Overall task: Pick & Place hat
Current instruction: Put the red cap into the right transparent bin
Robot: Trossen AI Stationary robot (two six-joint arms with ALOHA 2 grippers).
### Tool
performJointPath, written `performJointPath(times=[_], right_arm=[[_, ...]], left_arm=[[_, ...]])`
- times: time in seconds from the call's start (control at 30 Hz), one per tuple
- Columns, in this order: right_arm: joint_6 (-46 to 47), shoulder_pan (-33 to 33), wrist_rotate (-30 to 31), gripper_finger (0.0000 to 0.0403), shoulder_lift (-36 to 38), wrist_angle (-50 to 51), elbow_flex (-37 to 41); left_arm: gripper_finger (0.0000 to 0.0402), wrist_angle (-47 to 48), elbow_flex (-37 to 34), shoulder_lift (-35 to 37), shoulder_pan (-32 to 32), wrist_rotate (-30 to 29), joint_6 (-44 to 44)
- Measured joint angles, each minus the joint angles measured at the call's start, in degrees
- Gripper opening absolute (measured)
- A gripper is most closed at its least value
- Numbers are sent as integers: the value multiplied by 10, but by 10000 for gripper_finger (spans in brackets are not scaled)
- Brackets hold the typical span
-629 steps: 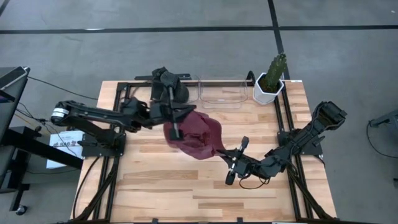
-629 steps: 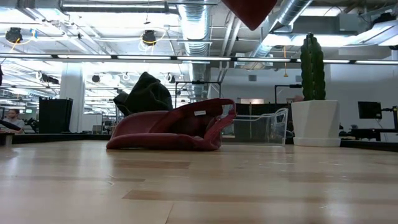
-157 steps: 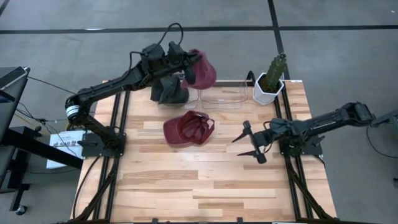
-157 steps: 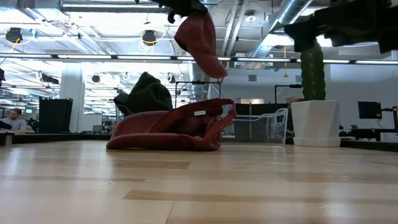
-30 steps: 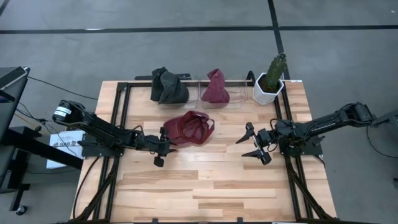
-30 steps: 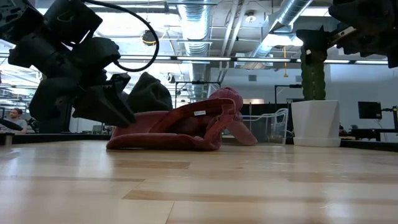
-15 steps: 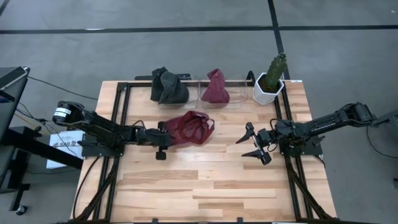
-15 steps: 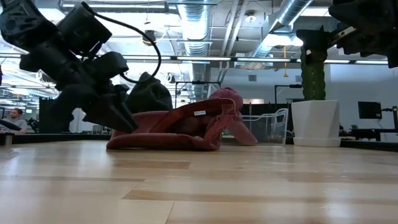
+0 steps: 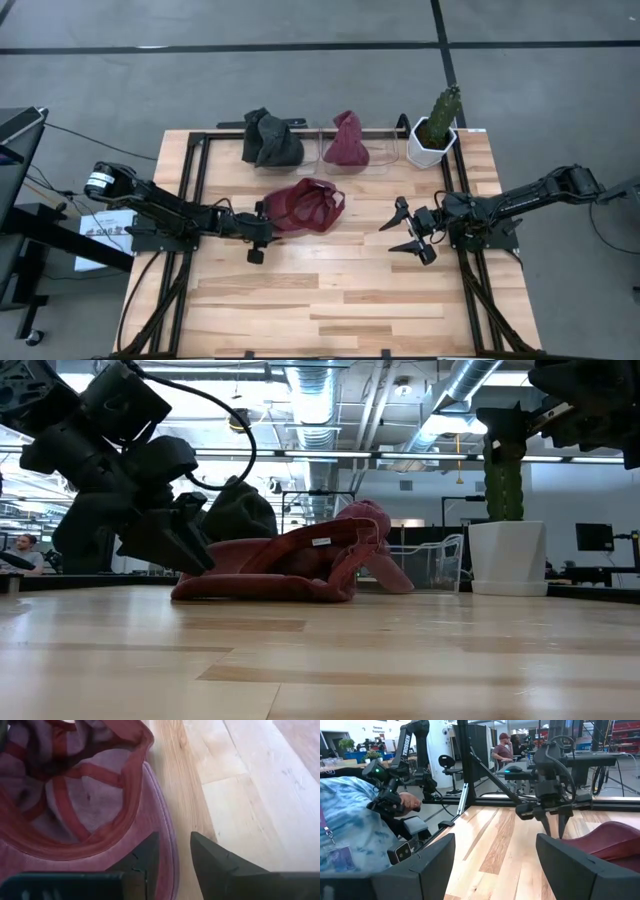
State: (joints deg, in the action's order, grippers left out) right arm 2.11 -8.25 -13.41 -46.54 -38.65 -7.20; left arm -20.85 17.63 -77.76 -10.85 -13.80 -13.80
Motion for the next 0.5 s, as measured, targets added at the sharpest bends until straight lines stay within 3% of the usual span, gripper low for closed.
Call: performJointPath(times=[0.33, 0.5], right_arm=[[4, 0, 0, 270, 0, 0, 0], [4, 0, 0, 270, 0, 0, 0]], left_arm=[[108, 12, 0, 0, -1, -2, -9], [108, 22, 0, -21, -1, -32, -10]])
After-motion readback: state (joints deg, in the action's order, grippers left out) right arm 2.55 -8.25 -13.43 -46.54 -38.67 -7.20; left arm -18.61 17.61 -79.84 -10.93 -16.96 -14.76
